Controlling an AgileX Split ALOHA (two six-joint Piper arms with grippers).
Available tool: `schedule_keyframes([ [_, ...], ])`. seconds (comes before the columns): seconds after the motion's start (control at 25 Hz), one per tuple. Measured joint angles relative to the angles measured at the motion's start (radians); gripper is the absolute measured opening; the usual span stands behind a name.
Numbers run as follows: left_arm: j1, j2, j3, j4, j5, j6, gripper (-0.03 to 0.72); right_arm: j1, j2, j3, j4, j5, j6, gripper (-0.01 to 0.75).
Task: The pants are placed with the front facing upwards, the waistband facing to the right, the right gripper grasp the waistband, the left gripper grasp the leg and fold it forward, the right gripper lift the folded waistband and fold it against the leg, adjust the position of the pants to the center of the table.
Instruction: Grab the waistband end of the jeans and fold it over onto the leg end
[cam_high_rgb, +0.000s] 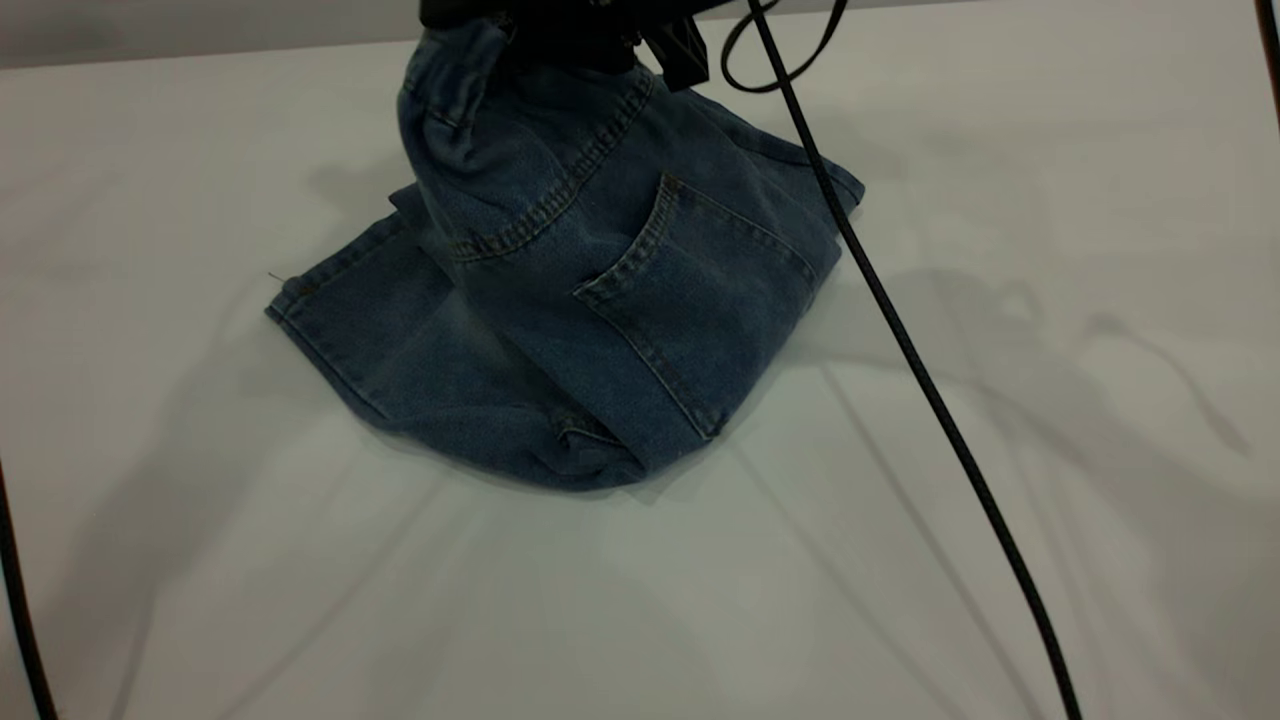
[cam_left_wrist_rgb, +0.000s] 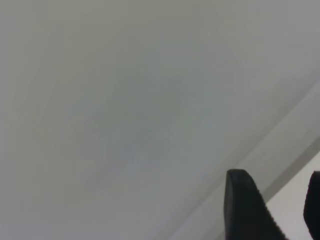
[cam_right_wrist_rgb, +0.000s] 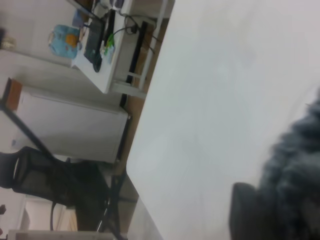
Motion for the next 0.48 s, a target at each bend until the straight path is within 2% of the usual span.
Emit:
schedule_keyframes([
  [0.28, 0.000, 0.001, 0.000, 0.003, -0.001, 0.002, 0.285, 0.000, 0.000, -0.001, -0.001, 0.003, 0.000, 0.509],
  [0.36, 0.000, 0.001, 0.000, 0.003, -0.001, 0.003, 0.285, 0.000, 0.000, -0.001, -0.001, 0.013, 0.002, 0.557],
  [0.48, 0.000, 0.000, 0.000, 0.003, -0.001, 0.003, 0.285, 0.000, 0.000, -0.001, -0.001, 0.048, 0.008, 0.581],
])
